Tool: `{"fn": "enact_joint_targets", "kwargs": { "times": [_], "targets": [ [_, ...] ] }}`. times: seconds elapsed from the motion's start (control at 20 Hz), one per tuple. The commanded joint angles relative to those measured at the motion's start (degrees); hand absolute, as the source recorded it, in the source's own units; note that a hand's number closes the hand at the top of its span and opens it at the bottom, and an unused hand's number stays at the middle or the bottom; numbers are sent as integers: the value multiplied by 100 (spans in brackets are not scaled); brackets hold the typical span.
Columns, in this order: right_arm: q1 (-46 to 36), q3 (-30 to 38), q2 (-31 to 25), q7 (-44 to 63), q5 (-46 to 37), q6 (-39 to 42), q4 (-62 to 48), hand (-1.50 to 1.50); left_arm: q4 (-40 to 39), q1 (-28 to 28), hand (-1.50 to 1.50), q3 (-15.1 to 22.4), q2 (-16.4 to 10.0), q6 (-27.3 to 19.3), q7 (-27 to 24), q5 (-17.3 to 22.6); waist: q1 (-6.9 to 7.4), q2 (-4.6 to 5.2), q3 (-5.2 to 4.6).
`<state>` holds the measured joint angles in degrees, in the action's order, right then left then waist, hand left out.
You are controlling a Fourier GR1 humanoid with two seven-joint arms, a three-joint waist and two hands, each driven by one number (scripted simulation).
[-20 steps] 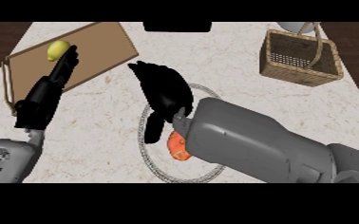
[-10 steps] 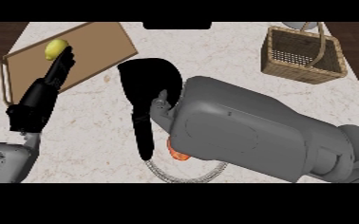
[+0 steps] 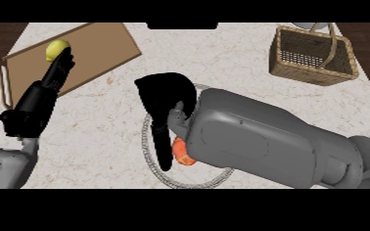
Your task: Pick the squash from the placemat and place it in the basket
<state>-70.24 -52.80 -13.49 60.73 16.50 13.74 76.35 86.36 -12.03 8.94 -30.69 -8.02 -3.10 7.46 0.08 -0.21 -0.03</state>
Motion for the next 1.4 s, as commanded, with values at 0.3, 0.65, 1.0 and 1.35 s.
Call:
{"fn": "enact_joint_targets", "kwargs": {
  "times": [0.3, 0.65, 1.0, 1.35],
  "targets": [
    [730, -578, 99, 590, -295, 420, 14, -150, -17, -138, 0, -199, 29, 160, 170, -64, -42, -1, 2],
    [1165, -556, 407, 515, -932, 307, -72, -150, -107, 53, 0, -187, 350, 129, -131, -322, -29, 9, 0],
    [1581, -477, 708, -175, -1828, 244, -628, -150, -167, -256, 0, -104, 662, 87, 233, -598, -8, 27, 2],
    [2187, -115, 440, -383, -2476, 716, -305, -150, -19, 272, 0, -388, 632, 406, -201, -647, -5, 16, 2]
  ]
}}
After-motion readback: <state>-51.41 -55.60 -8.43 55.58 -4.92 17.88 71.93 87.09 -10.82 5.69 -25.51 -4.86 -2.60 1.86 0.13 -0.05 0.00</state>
